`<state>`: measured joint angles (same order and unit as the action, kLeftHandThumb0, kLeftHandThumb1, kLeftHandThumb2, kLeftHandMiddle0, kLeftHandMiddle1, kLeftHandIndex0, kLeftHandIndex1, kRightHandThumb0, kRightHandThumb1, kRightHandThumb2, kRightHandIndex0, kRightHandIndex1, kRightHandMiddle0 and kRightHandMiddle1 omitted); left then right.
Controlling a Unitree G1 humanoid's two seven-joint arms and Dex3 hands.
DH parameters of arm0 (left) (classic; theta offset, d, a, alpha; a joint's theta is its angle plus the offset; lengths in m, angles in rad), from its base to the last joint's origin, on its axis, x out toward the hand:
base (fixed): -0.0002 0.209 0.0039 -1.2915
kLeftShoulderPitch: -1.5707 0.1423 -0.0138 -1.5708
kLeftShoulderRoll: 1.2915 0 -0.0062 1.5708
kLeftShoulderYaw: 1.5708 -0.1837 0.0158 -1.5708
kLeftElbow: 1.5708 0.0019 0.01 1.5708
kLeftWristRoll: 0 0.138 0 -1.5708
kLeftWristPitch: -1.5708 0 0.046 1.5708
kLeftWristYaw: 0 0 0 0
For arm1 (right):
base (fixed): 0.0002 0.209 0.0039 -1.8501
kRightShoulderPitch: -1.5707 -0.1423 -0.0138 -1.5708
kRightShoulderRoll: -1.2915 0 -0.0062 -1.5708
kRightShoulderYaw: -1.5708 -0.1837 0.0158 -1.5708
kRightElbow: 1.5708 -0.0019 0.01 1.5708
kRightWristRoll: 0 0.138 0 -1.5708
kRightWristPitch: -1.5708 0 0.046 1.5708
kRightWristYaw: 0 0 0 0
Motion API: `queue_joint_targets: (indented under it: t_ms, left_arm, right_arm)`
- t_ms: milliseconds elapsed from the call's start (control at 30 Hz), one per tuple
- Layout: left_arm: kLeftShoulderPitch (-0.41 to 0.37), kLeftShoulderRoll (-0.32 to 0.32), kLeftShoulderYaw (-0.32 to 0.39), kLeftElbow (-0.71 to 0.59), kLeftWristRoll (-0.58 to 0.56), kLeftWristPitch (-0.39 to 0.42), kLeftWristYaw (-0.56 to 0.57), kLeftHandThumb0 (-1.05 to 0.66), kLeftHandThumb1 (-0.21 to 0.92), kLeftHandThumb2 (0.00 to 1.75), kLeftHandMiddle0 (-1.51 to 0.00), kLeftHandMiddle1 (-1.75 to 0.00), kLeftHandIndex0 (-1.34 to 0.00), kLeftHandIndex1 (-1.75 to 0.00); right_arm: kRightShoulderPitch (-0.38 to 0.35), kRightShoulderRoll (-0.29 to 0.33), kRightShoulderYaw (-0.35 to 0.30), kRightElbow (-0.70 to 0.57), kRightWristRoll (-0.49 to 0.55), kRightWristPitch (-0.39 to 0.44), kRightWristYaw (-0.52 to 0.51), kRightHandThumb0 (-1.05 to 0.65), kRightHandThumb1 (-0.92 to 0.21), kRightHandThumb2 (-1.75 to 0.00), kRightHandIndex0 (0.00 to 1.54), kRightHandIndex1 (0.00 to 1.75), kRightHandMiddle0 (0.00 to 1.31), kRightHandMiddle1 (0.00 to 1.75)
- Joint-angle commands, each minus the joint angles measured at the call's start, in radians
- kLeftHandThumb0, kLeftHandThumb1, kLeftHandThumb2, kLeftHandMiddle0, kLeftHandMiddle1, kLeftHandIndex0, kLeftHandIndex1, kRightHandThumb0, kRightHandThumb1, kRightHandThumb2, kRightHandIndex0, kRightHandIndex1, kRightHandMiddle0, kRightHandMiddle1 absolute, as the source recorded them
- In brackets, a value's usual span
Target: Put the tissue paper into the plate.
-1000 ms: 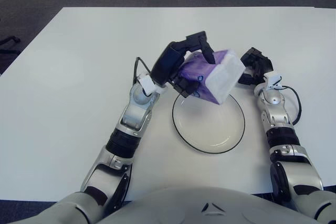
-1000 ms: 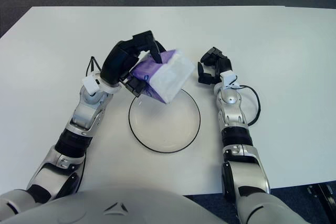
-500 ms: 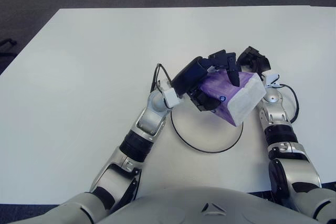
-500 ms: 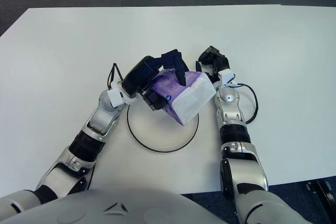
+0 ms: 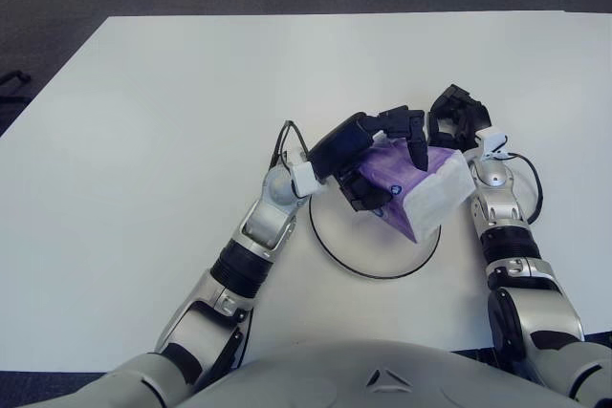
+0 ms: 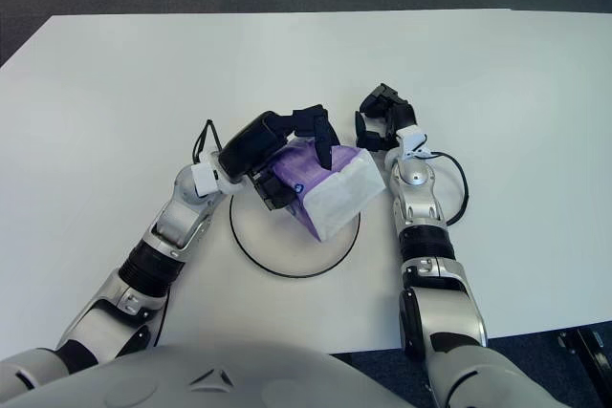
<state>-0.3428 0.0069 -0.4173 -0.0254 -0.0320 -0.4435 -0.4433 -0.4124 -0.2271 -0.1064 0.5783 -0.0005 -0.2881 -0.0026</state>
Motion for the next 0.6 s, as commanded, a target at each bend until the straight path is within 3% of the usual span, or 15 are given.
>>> queue_joint_targets:
  t_ms: [0,133,567]
  left_arm:
    - [0.019,0.001,-0.002,-0.014,-0.015,0.001,-0.012,0.54,0.14,1.53,-0.75,-1.75,-0.98,-1.75]
    - [0.027,0.005,-0.006,-0.024,-0.036,0.013,-0.034,0.54,0.14,1.53,-0.75,-1.75,-0.97,-1.75]
    - [0.041,0.044,-0.009,-0.13,-0.143,0.217,-0.134,0.55,0.12,1.55,-0.77,-1.75,-0.86,-1.75]
  right_arm:
    - [0.126,0.034,0.022,0.093,-0.023,0.021,-0.003,-0.47,-0.35,-1.28,1.29,1.75,0.59,1.75]
    - [0.127,0.036,0.022,0.091,-0.022,0.024,-0.006,-0.47,-0.35,-1.28,1.29,1.75,0.59,1.75]
    - [0.121,0.038,0.019,0.102,-0.019,0.048,-0.024,-0.49,-0.3,-1.33,1.29,1.75,0.63,1.75]
